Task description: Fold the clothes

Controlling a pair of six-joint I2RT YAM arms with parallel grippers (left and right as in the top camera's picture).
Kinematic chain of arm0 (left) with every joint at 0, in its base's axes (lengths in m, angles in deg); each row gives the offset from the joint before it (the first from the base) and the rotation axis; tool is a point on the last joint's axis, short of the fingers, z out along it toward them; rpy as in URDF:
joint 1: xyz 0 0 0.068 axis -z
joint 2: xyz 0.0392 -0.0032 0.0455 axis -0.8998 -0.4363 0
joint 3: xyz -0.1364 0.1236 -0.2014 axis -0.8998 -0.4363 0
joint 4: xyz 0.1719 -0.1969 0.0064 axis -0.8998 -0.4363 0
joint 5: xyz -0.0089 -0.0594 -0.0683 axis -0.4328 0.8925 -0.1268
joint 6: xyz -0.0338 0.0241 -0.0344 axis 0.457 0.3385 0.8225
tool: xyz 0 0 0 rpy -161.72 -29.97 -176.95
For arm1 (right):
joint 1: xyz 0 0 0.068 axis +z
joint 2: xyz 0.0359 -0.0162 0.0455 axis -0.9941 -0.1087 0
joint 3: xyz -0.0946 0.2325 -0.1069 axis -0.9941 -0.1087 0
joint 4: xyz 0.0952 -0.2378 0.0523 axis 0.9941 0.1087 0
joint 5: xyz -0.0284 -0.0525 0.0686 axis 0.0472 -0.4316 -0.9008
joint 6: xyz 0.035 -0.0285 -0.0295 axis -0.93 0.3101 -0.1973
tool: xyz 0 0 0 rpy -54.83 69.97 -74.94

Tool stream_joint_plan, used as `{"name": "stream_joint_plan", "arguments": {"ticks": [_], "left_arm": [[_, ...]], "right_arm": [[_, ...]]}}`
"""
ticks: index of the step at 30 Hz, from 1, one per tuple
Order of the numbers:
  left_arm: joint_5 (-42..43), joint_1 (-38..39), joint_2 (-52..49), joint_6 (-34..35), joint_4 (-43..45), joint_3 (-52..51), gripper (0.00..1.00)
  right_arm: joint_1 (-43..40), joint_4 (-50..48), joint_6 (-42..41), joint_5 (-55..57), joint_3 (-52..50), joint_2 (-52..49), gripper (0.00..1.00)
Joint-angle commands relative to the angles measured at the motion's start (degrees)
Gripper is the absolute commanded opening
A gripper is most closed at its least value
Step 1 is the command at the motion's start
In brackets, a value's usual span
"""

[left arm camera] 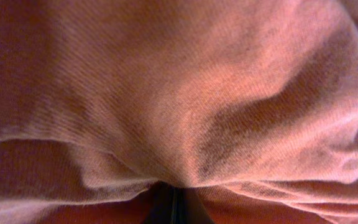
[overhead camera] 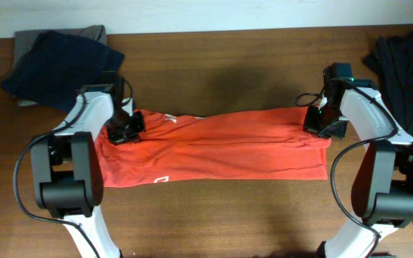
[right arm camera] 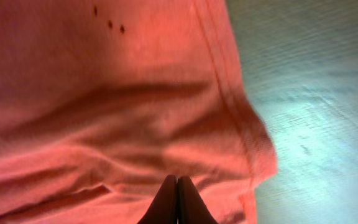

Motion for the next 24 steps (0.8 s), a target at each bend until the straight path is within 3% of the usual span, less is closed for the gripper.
{"name": "stream_joint_plan", "arguments": {"ticks": [1,9,15,24], "left_arm": [[-6.23,-1.25,-3.28,0.76,-0.39,-0.7,0.01],[-7.04,-1.38,-3.28,1.9,-0.39,-0.7,0.01],[-11.74,-3.5,-3.28,3.8,-1.64,-0.7,0.01],[-10.05,-8.48,-3.26,3.8,-3.65,-0.7,0.01]], "right_arm": [[-0.15,-1.27,1.44,-5.88,-0.52,-1.7,0.04],[-0.17,-2.56,2.56,-6.08,-0.52,-5.49,0.04],[-0.28,-2.47,2.29,0.04,-0.52,-6.75,0.04],[-0.28,-3.06,1.84,0.07,-0.39,-6.75,0.04]]}}
